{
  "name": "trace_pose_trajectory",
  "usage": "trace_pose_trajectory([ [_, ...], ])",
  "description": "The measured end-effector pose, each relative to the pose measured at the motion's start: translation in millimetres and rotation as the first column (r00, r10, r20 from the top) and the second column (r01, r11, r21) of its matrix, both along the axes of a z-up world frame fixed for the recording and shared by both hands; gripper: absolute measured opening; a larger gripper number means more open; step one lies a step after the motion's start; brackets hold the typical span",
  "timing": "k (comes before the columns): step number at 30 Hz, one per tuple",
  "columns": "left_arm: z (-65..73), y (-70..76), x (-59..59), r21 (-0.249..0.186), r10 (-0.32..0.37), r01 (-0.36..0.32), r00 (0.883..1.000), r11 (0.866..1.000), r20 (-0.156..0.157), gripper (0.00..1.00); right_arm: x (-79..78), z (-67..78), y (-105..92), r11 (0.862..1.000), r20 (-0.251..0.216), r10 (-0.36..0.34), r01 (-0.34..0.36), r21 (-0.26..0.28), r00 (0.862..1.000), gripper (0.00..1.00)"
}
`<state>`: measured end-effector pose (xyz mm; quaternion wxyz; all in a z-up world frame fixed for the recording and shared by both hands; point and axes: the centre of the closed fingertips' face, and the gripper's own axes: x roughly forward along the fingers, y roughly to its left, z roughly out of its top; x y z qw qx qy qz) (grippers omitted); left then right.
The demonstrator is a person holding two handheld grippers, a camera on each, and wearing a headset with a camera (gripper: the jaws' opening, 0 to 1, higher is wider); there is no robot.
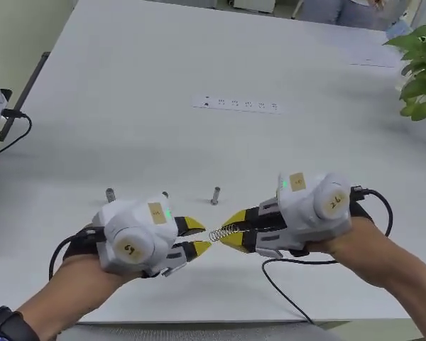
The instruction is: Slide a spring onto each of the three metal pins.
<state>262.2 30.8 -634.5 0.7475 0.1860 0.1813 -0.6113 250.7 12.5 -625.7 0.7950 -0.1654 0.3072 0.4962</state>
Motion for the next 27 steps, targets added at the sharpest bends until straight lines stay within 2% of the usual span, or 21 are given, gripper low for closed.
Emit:
trace_pose_trajectory([
  [1,0.2,2.2,1.3,-0.006,0.009,-0.009,1.0,1.0,-0.01,0.09,1.1,-0.3,-3.0,1.0,0.002,-0.009,0.009,-0.002,1.0,0.08],
  [13,0.6,32.8,21.3,-0.02,0.132,-0.132,0.991,0.991,-0.029,0.15,19.9,-4.5,-39.5,0.992,0.012,-0.124,0.125,-0.035,0.992,0.08],
  [21,-1.7,55.7,32.5,-0.026,0.207,-0.208,0.977,0.978,-0.045,0.19,30.6,-6.5,-54.0,0.984,0.018,-0.17,0.17,-0.047,0.985,0.08],
  [27,-5.4,77.7,41.0,-0.021,0.273,-0.274,0.96,0.961,-0.055,0.22,36.4,-11.5,-63.4,0.978,0.015,-0.195,0.196,-0.068,0.981,0.08],
])
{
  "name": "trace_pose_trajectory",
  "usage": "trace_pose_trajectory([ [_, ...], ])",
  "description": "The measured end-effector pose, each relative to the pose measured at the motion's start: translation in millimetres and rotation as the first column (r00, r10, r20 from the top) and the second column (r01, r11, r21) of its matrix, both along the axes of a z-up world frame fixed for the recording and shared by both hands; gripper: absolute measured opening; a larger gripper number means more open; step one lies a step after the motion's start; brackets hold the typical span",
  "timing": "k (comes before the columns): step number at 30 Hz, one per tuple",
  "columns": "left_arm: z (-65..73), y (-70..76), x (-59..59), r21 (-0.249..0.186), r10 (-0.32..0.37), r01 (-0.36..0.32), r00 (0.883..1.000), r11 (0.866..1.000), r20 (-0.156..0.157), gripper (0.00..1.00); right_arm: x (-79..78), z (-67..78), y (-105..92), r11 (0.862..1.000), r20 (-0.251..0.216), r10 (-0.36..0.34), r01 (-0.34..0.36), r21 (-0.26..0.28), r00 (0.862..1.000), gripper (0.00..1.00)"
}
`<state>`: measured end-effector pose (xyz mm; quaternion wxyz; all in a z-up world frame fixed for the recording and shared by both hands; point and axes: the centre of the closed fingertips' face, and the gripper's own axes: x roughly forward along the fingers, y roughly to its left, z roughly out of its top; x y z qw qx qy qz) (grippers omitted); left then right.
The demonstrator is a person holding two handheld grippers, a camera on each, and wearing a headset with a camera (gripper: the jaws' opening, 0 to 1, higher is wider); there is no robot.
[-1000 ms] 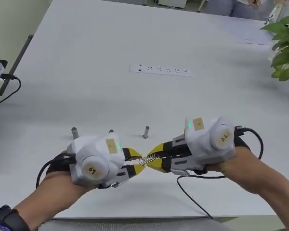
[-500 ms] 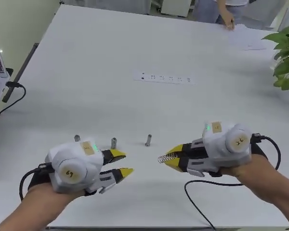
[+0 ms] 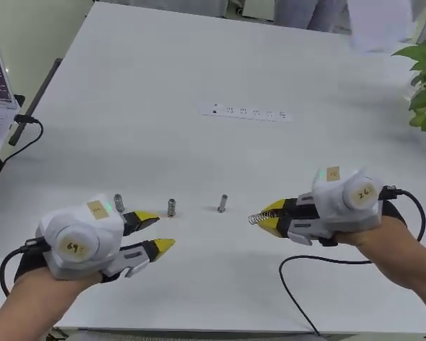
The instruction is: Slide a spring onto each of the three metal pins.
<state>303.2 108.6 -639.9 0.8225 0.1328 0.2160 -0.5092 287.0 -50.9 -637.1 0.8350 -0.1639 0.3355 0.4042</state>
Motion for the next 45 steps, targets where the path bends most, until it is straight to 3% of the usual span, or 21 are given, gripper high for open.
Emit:
trace_pose_trajectory([
  [12,-6.0,49.3,17.8,0.006,0.148,-0.148,0.989,0.989,-0.017,0.29,8.7,-9.5,-6.3,0.999,-0.023,-0.019,0.019,-0.028,1.0,0.08],
  [21,-7.3,72.8,21.8,0.01,0.218,-0.218,0.976,0.976,-0.028,0.33,19.2,-17.2,-9.5,0.998,-0.04,-0.026,0.024,-0.055,0.999,0.08],
  [45,-15.6,90.9,23.1,0.009,0.276,-0.276,0.959,0.961,-0.058,0.42,46.6,-36.8,-4.4,0.991,-0.091,0.006,-0.018,-0.131,0.996,0.08],
])
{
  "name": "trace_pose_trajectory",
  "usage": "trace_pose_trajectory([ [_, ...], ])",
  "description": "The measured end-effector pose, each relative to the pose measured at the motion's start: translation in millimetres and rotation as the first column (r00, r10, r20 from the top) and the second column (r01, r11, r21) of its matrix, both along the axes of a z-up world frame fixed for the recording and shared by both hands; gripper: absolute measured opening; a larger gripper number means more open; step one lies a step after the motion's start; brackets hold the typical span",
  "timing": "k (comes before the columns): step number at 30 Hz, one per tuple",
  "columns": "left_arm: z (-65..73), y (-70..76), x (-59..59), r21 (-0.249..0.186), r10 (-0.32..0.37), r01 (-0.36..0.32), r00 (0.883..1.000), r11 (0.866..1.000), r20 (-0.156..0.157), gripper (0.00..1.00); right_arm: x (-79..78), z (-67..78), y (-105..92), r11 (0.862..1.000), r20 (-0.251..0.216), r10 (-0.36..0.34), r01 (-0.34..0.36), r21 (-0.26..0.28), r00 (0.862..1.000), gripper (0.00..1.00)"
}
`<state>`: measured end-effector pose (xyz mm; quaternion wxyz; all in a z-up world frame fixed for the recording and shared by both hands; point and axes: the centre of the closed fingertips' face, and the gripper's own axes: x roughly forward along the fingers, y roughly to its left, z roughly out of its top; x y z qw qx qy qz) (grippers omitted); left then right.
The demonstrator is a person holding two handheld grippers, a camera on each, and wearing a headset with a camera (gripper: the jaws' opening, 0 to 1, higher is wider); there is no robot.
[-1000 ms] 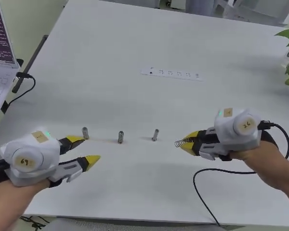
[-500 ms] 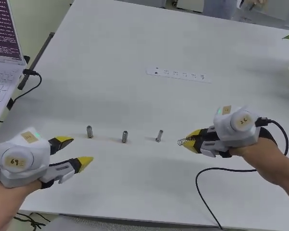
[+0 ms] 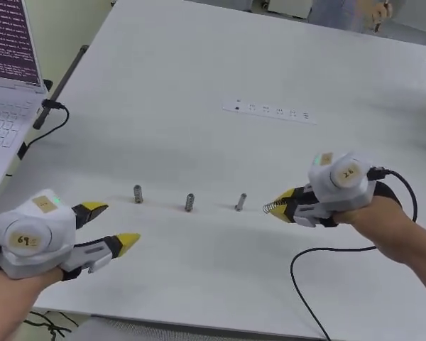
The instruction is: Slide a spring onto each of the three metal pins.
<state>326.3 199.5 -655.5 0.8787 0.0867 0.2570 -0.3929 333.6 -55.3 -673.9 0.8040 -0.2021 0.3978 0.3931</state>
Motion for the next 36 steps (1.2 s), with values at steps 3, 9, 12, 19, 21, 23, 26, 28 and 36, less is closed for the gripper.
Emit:
trace_pose_trajectory([
  [3,0.6,0.5,0.2,-0.002,0.003,-0.003,1.0,1.0,0.0,0.43,3.3,-1.3,2.6,1.0,-0.006,0.005,-0.005,-0.006,1.0,0.08],
  [9,-0.7,3.0,1.4,-0.005,0.009,-0.009,1.0,1.0,-0.003,0.44,11.3,-7.1,7.0,0.999,-0.017,0.023,-0.023,-0.024,1.0,0.08],
  [12,-1.3,3.6,2.1,-0.006,0.011,-0.011,1.0,1.0,-0.004,0.44,15.4,-8.7,8.6,0.999,-0.021,0.033,-0.034,-0.032,0.999,0.08],
  [19,-3.4,3.2,2.3,-0.004,0.007,-0.007,1.0,1.0,-0.012,0.45,26.7,-11.8,13.3,0.997,-0.023,0.063,-0.064,-0.053,0.998,0.08],
  [21,-6.0,3.2,2.6,0.002,0.003,-0.003,1.0,1.0,-0.015,0.45,28.7,-15.6,15.2,0.995,-0.031,0.077,-0.079,-0.06,0.997,0.08],
  [23,-7.2,3.1,2.5,0.002,0.001,-0.001,1.0,1.0,-0.019,0.46,30.3,-17.8,15.7,0.994,-0.034,0.085,-0.087,-0.068,0.996,0.08],
  [26,-6.6,3.2,2.1,0.003,0.0,0.001,1.0,1.0,-0.019,0.47,35.1,-23.3,16.9,0.99,-0.041,0.104,-0.108,-0.089,0.994,0.08],
  [28,-6.8,3.4,2.1,0.003,-0.001,0.001,1.0,1.0,-0.019,0.47,38.1,-26.6,17.0,0.988,-0.046,0.116,-0.121,-0.101,0.992,0.08],
  [36,-7.8,5.6,0.6,0.0,0.008,-0.008,1.0,1.0,-0.027,0.47,50.6,-37.2,16.0,0.978,-0.056,0.148,-0.154,-0.137,0.987,0.09],
])
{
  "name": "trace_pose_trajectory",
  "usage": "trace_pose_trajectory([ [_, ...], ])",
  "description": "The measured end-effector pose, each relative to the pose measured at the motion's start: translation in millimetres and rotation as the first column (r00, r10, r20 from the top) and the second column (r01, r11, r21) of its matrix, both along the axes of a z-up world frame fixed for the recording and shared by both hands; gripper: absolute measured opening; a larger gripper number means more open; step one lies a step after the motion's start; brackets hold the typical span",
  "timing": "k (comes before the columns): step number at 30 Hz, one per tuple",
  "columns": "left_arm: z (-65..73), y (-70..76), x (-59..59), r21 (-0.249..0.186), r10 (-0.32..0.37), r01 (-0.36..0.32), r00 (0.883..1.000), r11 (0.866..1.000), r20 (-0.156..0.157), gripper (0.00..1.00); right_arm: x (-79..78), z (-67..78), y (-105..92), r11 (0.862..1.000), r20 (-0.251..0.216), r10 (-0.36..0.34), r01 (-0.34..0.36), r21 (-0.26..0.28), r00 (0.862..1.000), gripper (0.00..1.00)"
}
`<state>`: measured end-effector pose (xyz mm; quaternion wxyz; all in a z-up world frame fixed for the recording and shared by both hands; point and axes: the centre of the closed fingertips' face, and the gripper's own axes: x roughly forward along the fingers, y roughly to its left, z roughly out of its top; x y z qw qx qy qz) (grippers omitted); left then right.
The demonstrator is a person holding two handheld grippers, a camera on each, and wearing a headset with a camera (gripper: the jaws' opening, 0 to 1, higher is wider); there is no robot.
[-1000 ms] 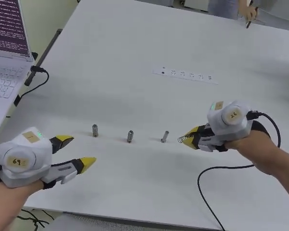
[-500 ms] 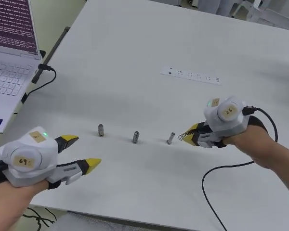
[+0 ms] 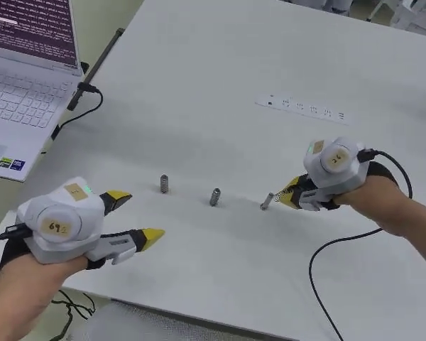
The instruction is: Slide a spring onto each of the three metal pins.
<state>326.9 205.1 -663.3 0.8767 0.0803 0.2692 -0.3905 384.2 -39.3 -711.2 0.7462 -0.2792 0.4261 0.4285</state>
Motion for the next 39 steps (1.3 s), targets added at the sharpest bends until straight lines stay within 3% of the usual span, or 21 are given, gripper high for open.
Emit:
trace_pose_trajectory([
  [10,-0.9,8.1,-0.8,0.001,0.021,-0.021,1.0,1.0,-0.009,0.47,7.9,-4.1,2.5,0.999,-0.008,0.027,-0.027,-0.021,1.0,0.09],
  [17,-1.1,12.9,1.3,0.002,0.032,-0.032,0.999,0.999,-0.011,0.46,2.8,-7.7,5.8,0.997,-0.018,0.052,-0.053,-0.052,0.998,0.09],
  [35,-1.2,10.6,-1.7,0.0,0.029,-0.029,0.999,1.0,-0.023,0.46,9.9,-20.8,9.3,0.995,-0.04,0.069,-0.071,-0.071,0.997,0.09],
  [39,-1.0,11.1,-0.5,0.001,0.031,-0.031,0.999,1.0,-0.024,0.46,12.7,-30.8,9.6,0.993,-0.056,0.075,-0.08,-0.088,0.996,0.09],
])
